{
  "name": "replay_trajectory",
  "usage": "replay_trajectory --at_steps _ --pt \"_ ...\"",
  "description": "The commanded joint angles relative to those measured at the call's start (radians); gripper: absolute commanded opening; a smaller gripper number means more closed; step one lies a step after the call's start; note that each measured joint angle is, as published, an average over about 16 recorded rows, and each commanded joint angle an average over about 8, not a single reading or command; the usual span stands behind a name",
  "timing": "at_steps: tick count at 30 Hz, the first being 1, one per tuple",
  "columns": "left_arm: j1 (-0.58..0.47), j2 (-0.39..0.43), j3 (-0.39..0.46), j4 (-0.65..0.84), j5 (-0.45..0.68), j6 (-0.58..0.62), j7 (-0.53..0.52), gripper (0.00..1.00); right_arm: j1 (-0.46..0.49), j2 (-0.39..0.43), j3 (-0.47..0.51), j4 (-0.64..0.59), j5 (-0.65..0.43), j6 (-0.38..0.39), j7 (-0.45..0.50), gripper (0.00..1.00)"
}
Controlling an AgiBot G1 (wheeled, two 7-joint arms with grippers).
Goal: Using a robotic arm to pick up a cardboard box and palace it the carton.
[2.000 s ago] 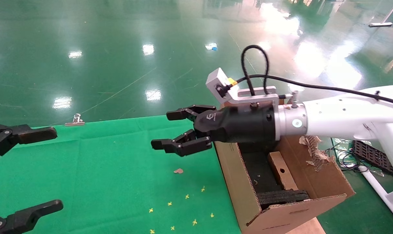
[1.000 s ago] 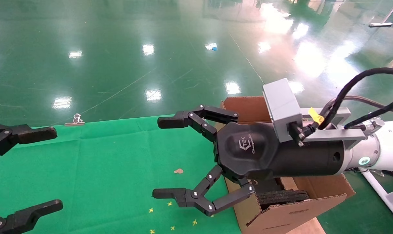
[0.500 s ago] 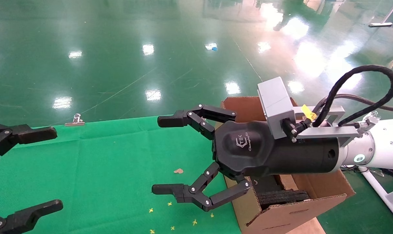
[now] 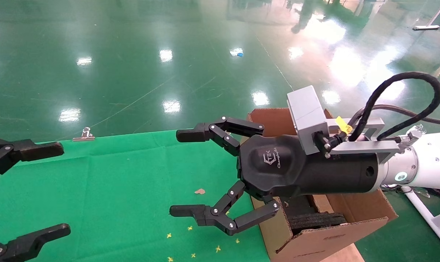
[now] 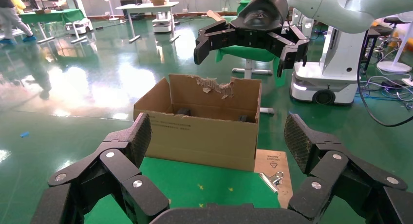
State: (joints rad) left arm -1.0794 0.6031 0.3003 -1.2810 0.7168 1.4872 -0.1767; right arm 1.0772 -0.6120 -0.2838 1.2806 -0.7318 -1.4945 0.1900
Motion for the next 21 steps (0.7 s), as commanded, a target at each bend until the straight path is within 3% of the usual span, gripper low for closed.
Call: replay_trajectory --at_steps 1,21 --pt "0.000 0.000 0.000 0.000 0.000 0.000 0.000 1.00 0.000 0.000 -0.001 0.000 0.000 0.000 0.000 1.00" --pt "0.000 0.000 0.000 0.000 0.000 0.000 0.000 1.00 0.002 -0.001 -0.002 -0.002 -0.001 0.001 0.001 1.00"
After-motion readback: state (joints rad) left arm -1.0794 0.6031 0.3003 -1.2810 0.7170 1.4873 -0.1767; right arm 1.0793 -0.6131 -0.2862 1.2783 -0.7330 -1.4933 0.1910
